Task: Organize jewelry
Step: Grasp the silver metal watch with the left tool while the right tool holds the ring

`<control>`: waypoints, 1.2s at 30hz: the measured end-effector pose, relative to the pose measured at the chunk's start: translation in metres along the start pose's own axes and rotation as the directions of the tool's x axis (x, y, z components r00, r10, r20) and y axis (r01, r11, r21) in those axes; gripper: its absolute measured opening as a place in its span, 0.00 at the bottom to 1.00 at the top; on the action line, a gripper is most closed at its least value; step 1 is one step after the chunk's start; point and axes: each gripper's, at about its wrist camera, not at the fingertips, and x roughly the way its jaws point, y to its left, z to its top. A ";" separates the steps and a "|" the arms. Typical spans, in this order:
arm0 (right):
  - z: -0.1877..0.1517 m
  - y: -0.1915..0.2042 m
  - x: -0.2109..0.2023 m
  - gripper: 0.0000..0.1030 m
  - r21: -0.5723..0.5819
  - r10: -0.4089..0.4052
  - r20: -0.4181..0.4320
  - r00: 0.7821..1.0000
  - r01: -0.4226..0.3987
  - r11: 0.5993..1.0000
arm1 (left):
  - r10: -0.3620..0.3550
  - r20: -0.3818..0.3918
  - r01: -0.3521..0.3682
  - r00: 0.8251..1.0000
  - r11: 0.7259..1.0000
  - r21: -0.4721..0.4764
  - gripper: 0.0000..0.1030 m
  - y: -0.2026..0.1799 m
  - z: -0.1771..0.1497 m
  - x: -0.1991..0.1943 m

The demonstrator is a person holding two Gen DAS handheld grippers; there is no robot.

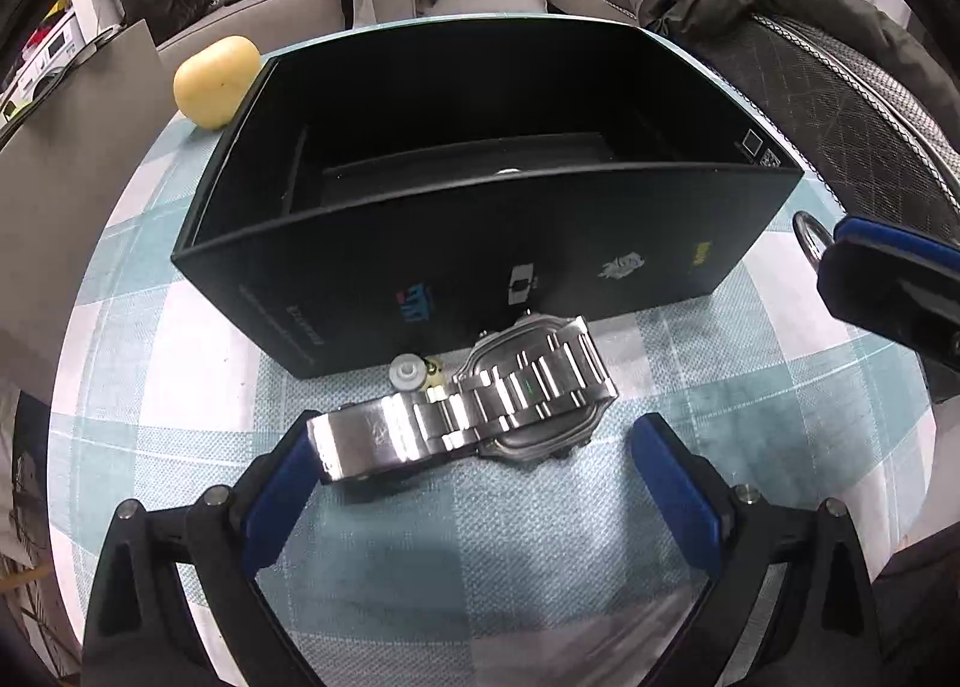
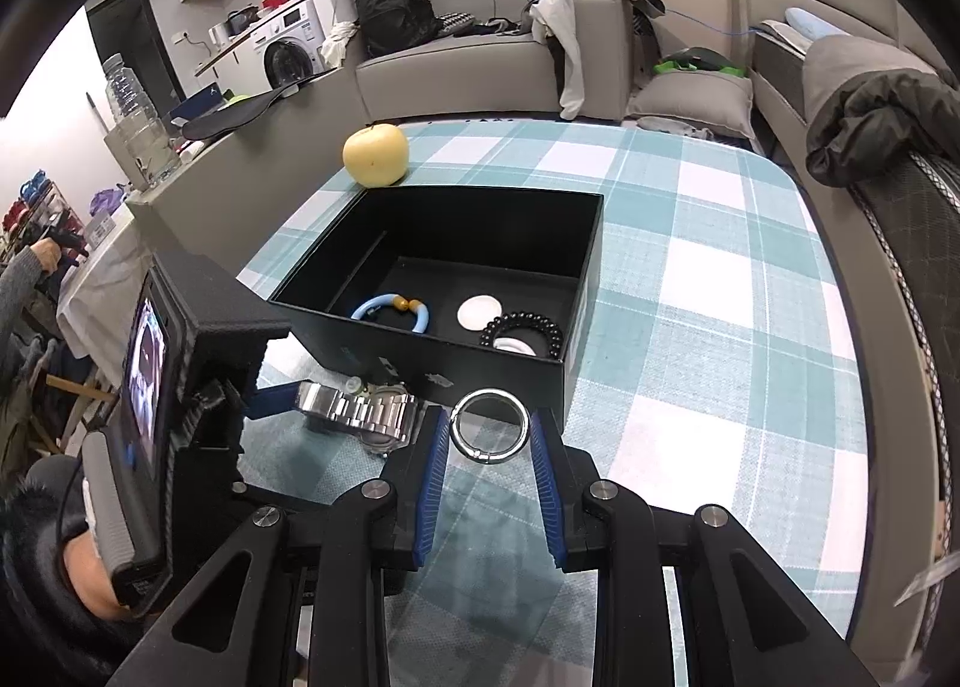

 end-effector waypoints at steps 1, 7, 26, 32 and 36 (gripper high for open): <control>0.000 0.000 -0.001 0.26 0.001 -0.002 0.003 1.000 0.002 1.000 | -0.001 0.001 0.001 1.000 1.000 -0.002 0.93 0.001 0.000 0.000; 0.001 0.001 -0.002 0.26 0.000 -0.001 0.009 1.000 0.001 1.000 | -0.022 0.032 0.022 0.999 0.999 -0.025 0.75 0.012 -0.003 -0.007; 0.005 0.001 -0.002 0.26 0.006 0.000 0.018 1.000 0.000 1.000 | -0.094 0.035 0.095 0.995 0.995 -0.020 0.73 0.015 -0.024 -0.028; 0.006 0.002 0.001 0.26 0.002 0.001 0.012 1.000 -0.001 1.000 | -0.112 0.030 0.112 0.993 0.994 -0.018 0.73 0.014 -0.025 -0.030; 0.006 0.002 0.002 0.26 0.003 0.000 0.013 1.000 0.000 1.000 | -0.119 0.032 0.120 0.992 0.993 -0.010 0.73 0.011 -0.026 -0.031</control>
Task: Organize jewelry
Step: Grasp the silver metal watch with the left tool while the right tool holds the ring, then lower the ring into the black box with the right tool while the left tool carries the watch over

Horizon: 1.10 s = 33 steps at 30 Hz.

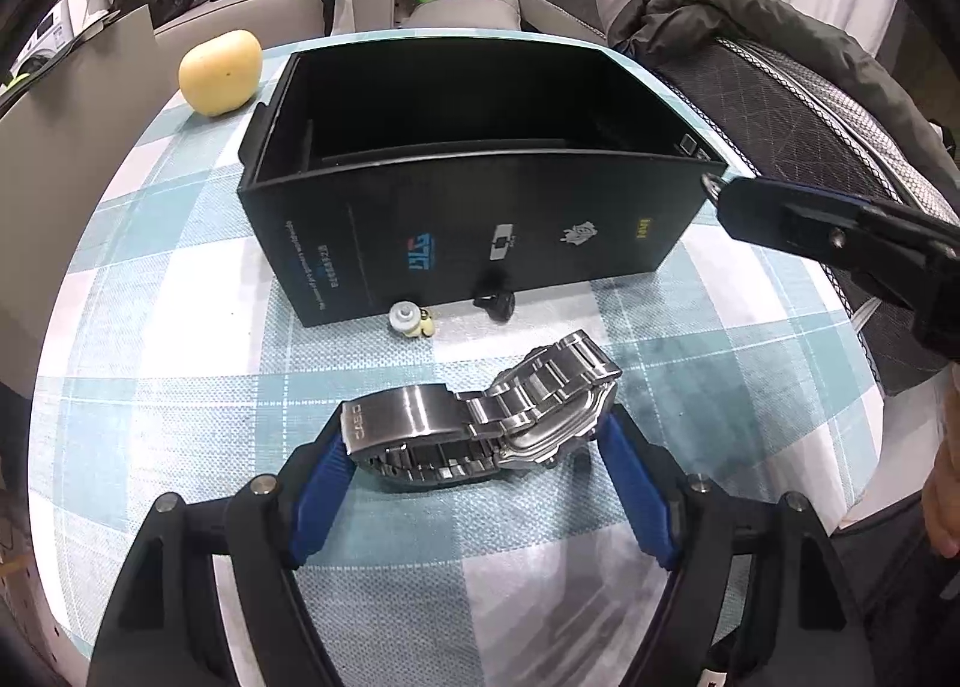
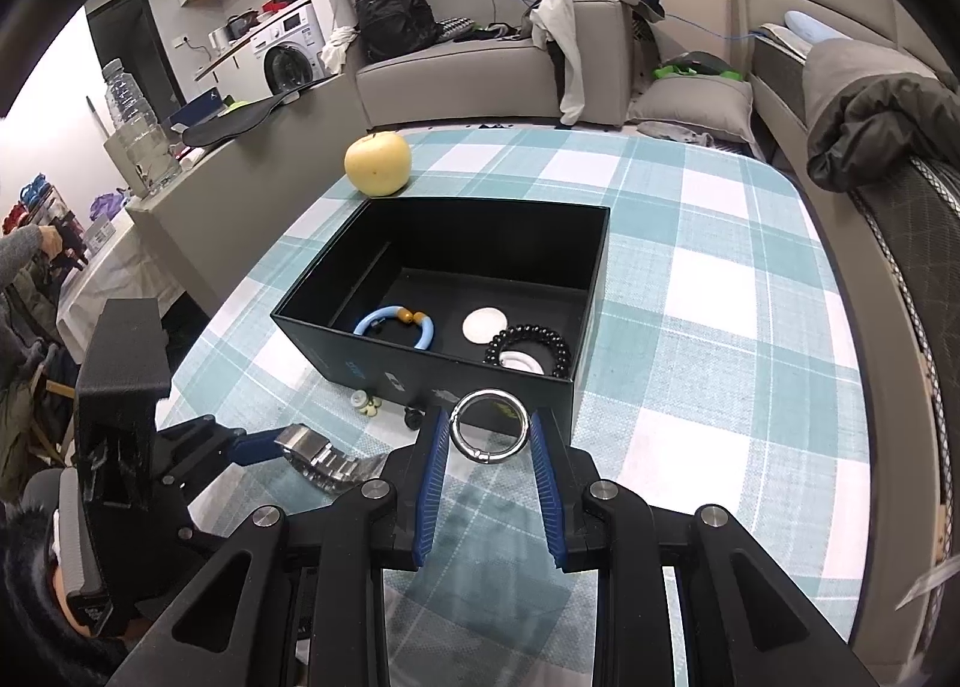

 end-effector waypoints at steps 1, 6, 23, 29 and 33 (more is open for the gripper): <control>0.000 0.000 0.000 0.26 0.000 0.000 0.001 1.000 0.000 1.000 | -0.001 0.002 0.001 1.000 1.000 0.002 0.73 -0.001 0.000 0.000; 0.000 0.000 0.000 0.26 0.001 -0.001 -0.001 1.000 0.001 1.000 | -0.010 0.001 0.010 1.000 1.000 0.004 0.73 -0.002 0.000 0.000; 0.002 -0.001 -0.006 0.26 0.007 0.005 0.034 0.999 -0.006 1.000 | -0.037 0.082 0.036 0.996 0.999 0.010 0.73 0.002 0.008 -0.020; 0.003 -0.004 -0.013 0.26 0.021 0.010 0.069 0.998 -0.011 1.000 | -0.040 0.134 0.040 0.990 0.999 0.006 0.73 0.006 0.014 -0.031; 0.005 -0.005 -0.017 0.26 0.032 0.009 0.089 0.996 -0.012 0.999 | -0.048 0.167 0.049 0.985 0.999 -0.002 0.73 0.007 0.017 -0.038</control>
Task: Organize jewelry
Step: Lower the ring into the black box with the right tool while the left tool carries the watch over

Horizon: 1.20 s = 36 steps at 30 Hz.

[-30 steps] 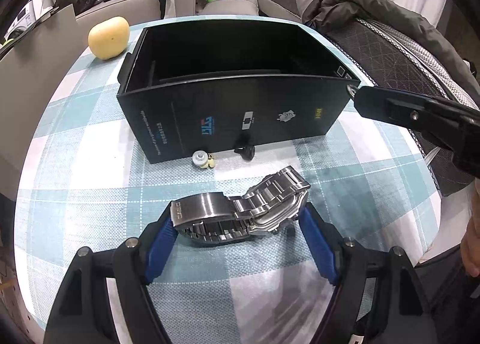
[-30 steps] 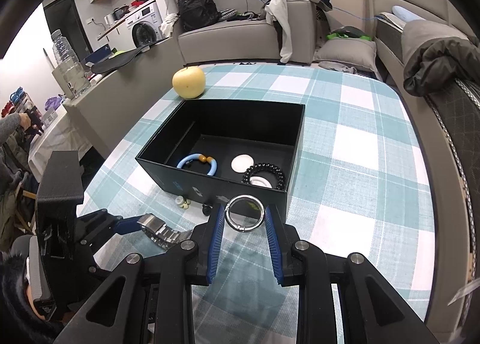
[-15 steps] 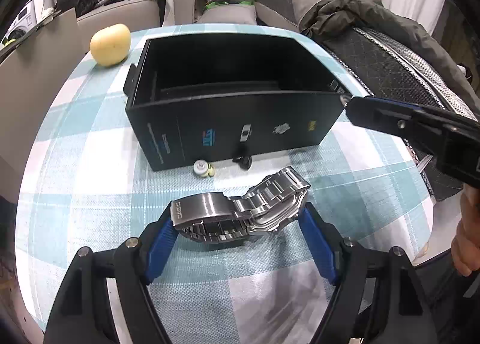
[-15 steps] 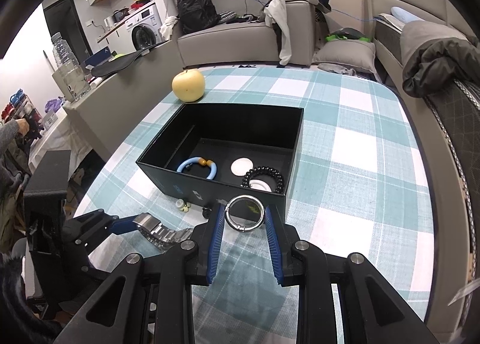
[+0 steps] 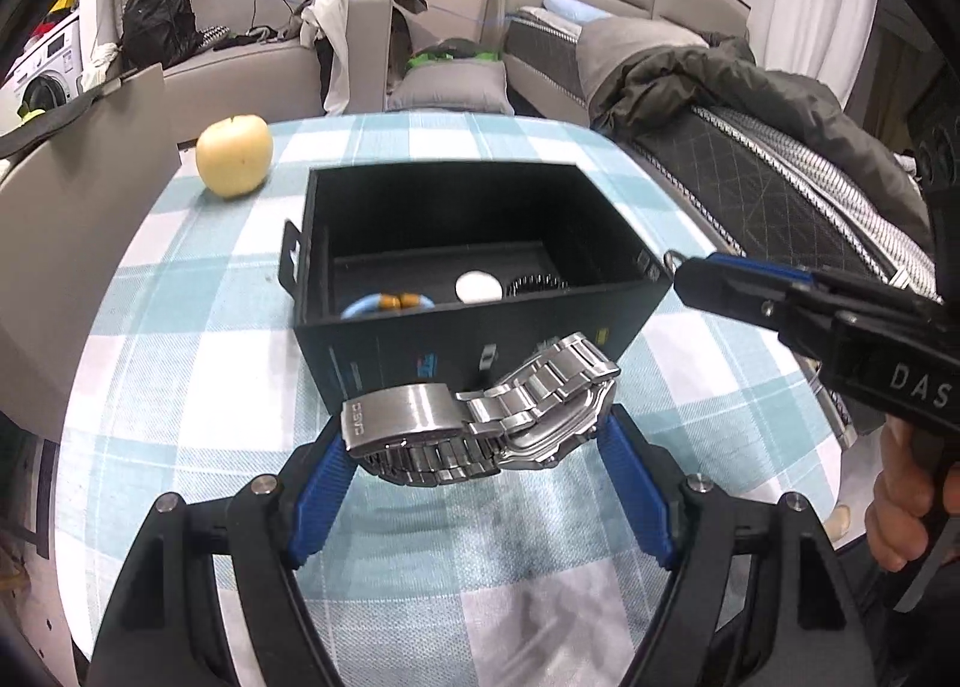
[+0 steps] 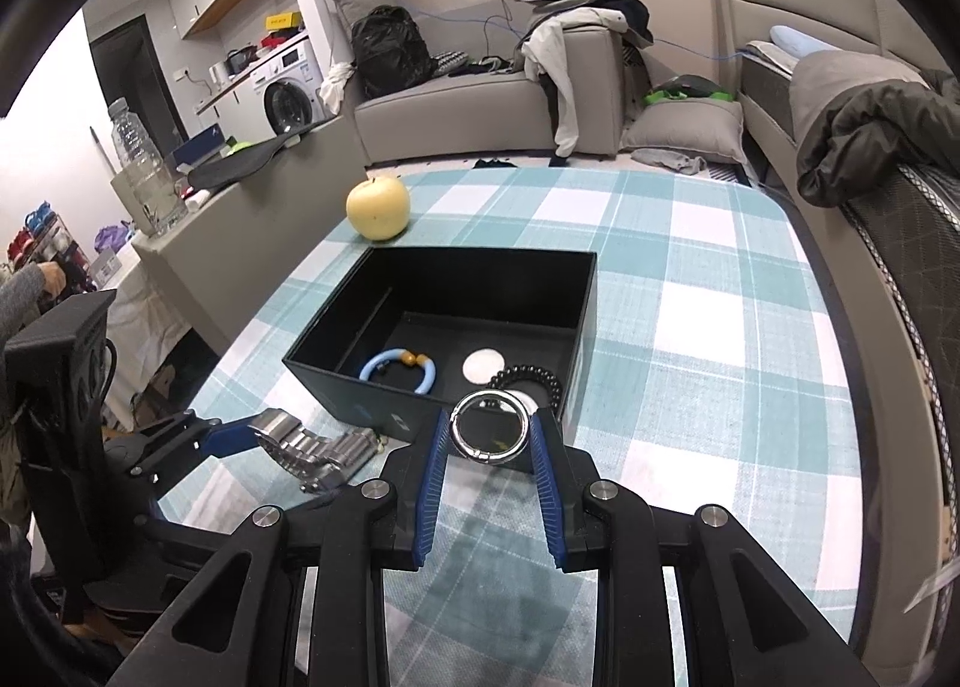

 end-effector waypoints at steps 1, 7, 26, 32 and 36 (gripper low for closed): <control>0.001 0.000 0.000 0.26 0.001 0.001 0.003 1.000 -0.001 1.000 | -0.001 0.005 0.001 1.000 1.000 -0.003 0.73 0.001 0.001 -0.002; 0.007 0.001 0.002 0.26 0.001 0.004 0.012 1.000 -0.004 1.000 | -0.025 0.034 0.026 0.999 0.999 -0.029 0.73 0.006 0.012 -0.010; 0.025 -0.016 0.008 0.26 0.069 0.018 0.028 0.999 -0.020 0.997 | 0.017 0.117 -0.013 0.993 0.999 -0.036 0.73 0.019 0.066 -0.011; 0.035 -0.015 0.019 0.26 0.072 0.019 0.018 1.000 -0.020 0.997 | 0.005 0.097 -0.004 0.995 1.000 -0.010 0.73 0.019 0.076 0.007; 0.038 -0.013 0.030 0.26 0.064 0.014 0.001 1.000 -0.014 0.998 | 0.000 0.080 0.001 0.997 1.000 -0.014 0.73 0.024 0.072 0.020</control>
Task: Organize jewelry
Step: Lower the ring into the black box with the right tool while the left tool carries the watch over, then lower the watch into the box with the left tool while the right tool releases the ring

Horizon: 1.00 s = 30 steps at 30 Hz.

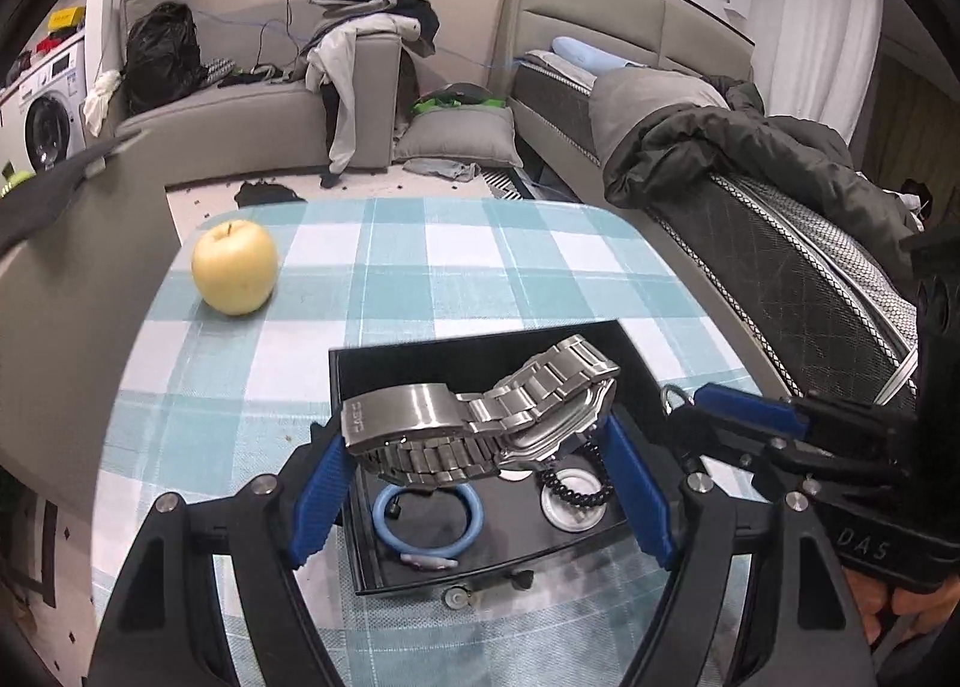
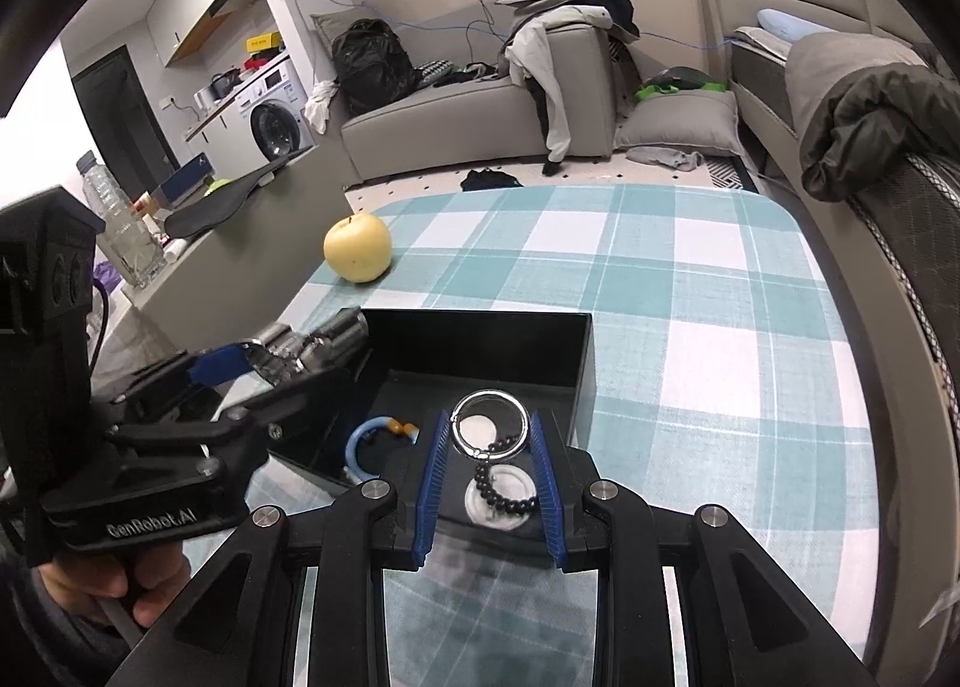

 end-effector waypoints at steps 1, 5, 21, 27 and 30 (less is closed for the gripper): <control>0.001 0.000 0.004 0.26 0.000 -0.002 -0.008 1.000 0.002 1.000 | 0.001 -0.006 -0.001 1.000 1.000 0.005 0.73 0.002 -0.002 0.003; 0.001 0.001 0.014 0.26 -0.005 -0.003 -0.026 1.000 0.003 1.000 | 0.013 -0.029 -0.012 0.999 1.000 0.019 0.73 0.006 -0.001 0.011; 0.009 0.000 0.039 0.26 -0.007 -0.016 -0.062 0.998 0.016 1.000 | 0.018 -0.056 -0.016 0.998 0.999 0.034 0.73 0.004 0.001 0.023; 0.010 -0.004 0.038 0.26 0.004 -0.019 -0.067 0.998 0.020 1.000 | 0.020 -0.079 -0.016 0.997 0.999 0.051 0.73 0.001 -0.002 0.028; 0.010 -0.006 0.041 0.26 0.010 -0.022 -0.078 0.997 0.022 1.000 | 0.023 -0.090 -0.018 0.996 0.998 0.058 0.73 -0.001 -0.003 0.029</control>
